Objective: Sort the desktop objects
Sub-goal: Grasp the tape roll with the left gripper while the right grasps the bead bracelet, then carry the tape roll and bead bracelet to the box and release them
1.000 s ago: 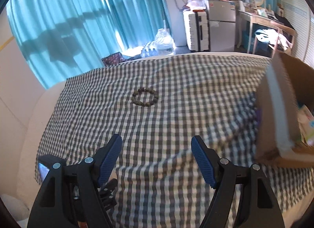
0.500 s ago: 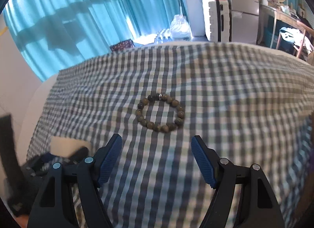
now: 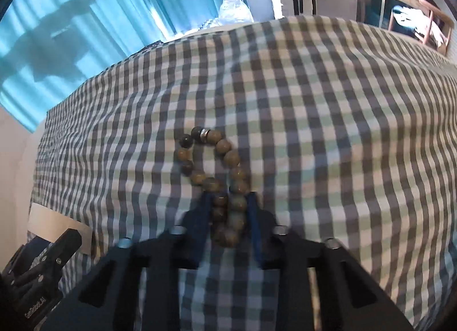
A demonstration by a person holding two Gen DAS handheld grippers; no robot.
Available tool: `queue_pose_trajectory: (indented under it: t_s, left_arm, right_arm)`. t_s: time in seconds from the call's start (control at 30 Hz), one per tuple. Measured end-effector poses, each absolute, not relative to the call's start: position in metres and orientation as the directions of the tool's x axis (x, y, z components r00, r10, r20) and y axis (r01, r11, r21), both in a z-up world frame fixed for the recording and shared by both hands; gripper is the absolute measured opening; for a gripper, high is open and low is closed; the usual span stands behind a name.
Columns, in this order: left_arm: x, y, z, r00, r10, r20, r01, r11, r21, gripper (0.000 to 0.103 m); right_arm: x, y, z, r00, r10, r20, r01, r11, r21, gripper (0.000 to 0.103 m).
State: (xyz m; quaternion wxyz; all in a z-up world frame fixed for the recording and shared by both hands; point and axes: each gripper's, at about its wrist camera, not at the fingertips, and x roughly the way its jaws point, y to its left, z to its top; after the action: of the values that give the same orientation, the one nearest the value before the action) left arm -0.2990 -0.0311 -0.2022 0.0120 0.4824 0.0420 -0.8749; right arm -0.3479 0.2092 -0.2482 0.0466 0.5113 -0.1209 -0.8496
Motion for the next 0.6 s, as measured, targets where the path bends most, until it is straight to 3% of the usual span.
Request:
queue_pose_trajectory:
  t_s: [0.4,0.6]
  left_arm:
    - [-0.238,-0.019,-0.157,-0.584,-0.012,-0.812,0.038,-0.999,-0.013,0.083]
    - [-0.202,-0.006,-0.102,-0.649,0.026,-0.760,-0.008,-1.000,-0.028,0.083]
  right_arm:
    - [-0.245,0.230,-0.198,-0.475,-0.335,-0.813,-0.067,-0.908,0.413,0.011]
    - [-0.200,0.217,-0.139,-0.539,-0.317,-0.781,0.010,-0.929,0.370,0.011]
